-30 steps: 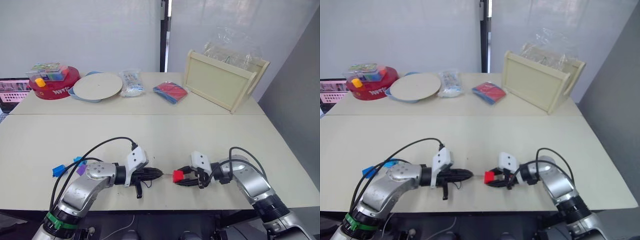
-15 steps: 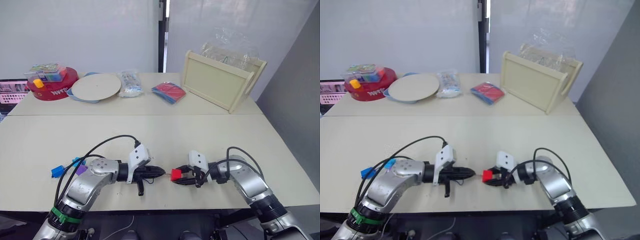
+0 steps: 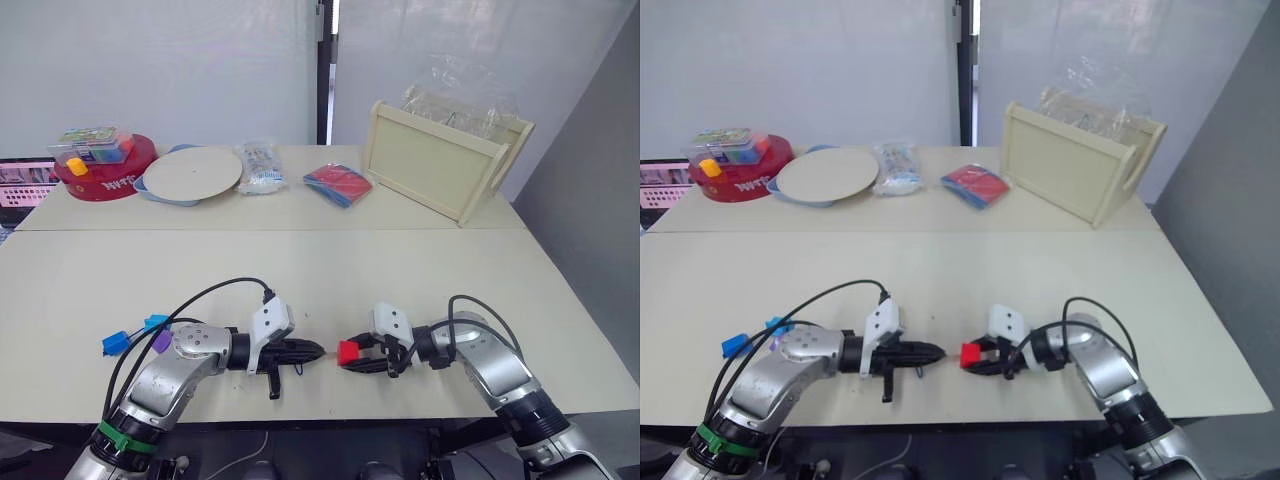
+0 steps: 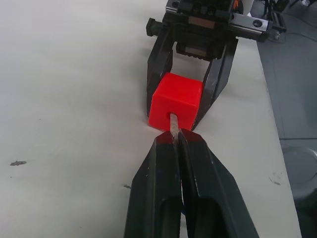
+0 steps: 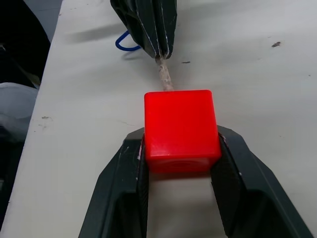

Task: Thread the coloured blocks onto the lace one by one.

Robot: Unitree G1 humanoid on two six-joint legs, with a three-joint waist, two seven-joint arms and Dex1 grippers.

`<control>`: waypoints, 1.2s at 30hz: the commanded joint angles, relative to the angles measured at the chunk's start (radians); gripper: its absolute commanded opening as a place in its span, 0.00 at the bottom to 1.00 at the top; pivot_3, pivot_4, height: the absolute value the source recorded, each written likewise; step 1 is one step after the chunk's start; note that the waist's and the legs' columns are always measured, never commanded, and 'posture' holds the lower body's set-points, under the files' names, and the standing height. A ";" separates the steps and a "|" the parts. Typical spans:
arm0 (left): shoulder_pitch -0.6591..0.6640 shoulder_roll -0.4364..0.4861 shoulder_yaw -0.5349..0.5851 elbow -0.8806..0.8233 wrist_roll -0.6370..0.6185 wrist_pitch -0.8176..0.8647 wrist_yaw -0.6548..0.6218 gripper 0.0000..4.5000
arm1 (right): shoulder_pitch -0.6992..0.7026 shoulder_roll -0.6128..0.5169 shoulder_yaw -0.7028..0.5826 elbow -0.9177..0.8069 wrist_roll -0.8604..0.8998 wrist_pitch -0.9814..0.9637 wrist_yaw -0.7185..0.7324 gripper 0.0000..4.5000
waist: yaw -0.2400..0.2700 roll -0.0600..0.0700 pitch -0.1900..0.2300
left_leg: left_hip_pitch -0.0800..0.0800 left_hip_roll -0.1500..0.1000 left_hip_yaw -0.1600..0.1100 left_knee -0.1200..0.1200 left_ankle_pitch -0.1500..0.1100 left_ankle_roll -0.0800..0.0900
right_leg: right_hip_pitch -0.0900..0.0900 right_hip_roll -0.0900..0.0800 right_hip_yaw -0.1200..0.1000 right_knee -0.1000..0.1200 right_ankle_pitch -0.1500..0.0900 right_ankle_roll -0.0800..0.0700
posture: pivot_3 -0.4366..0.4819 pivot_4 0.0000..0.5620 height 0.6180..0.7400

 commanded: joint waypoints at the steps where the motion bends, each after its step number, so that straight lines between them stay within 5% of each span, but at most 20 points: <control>1: 0.021 0.013 -0.035 0.023 0.033 -0.013 -0.020 0.00 | -0.010 0.005 -0.003 -0.061 0.035 -0.025 0.020 0.26 | 0.000 0.000 0.000 | 0.000 0.000 0.000 0.000 0.000 0.000 | 0.000 0.000 0.000 0.000 0.000 0.000 | 0.48 0.27 1.00; 30: -0.025 -0.016 0.002 -0.035 0.025 0.026 0.027 0.00 | 0.002 -0.052 0.044 -0.056 -0.039 -0.033 0.014 0.26 | 0.007 0.000 0.000 | -0.001 -0.001 0.000 0.001 0.000 0.000 | 0.000 -0.001 0.000 0.000 0.000 0.000 | 0.48 0.27 1.00; 36: -0.019 -0.003 0.032 -0.064 -0.010 0.052 0.016 0.40 | 0.009 -0.053 0.047 -0.050 -0.045 -0.039 0.007 0.26 | 0.007 0.000 0.000 | -0.001 -0.001 0.000 0.001 0.000 0.000 | 0.000 -0.001 0.000 -0.001 0.000 0.000 | 0.48 0.27 1.00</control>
